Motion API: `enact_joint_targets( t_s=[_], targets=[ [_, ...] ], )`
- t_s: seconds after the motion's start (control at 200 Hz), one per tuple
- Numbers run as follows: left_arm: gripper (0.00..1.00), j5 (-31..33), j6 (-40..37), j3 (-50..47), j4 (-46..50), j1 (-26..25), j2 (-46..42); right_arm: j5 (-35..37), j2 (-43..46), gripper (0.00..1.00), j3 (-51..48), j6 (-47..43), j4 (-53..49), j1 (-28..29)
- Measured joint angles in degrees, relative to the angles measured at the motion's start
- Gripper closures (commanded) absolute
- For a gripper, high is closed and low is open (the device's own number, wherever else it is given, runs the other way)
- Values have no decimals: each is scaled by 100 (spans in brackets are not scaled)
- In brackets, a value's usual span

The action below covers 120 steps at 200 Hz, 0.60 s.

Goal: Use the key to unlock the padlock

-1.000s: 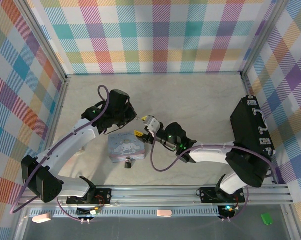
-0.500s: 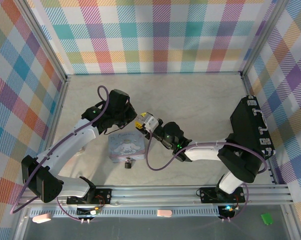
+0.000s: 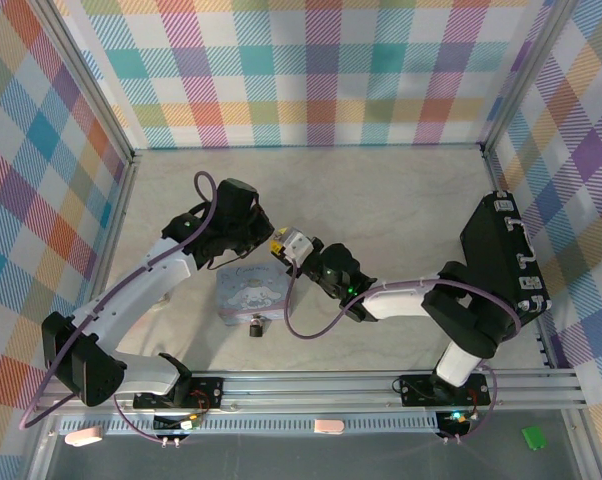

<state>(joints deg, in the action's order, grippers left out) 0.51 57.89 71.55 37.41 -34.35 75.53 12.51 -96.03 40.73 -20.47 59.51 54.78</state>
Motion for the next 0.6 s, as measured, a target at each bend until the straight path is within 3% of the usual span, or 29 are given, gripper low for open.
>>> enact_joint_targets(
  t_s=[0.6],
  targets=[
    [100, 0, 85, -4, -7, 0, -76, 184, -74, 78, 96, 0, 111, 0]
  ],
)
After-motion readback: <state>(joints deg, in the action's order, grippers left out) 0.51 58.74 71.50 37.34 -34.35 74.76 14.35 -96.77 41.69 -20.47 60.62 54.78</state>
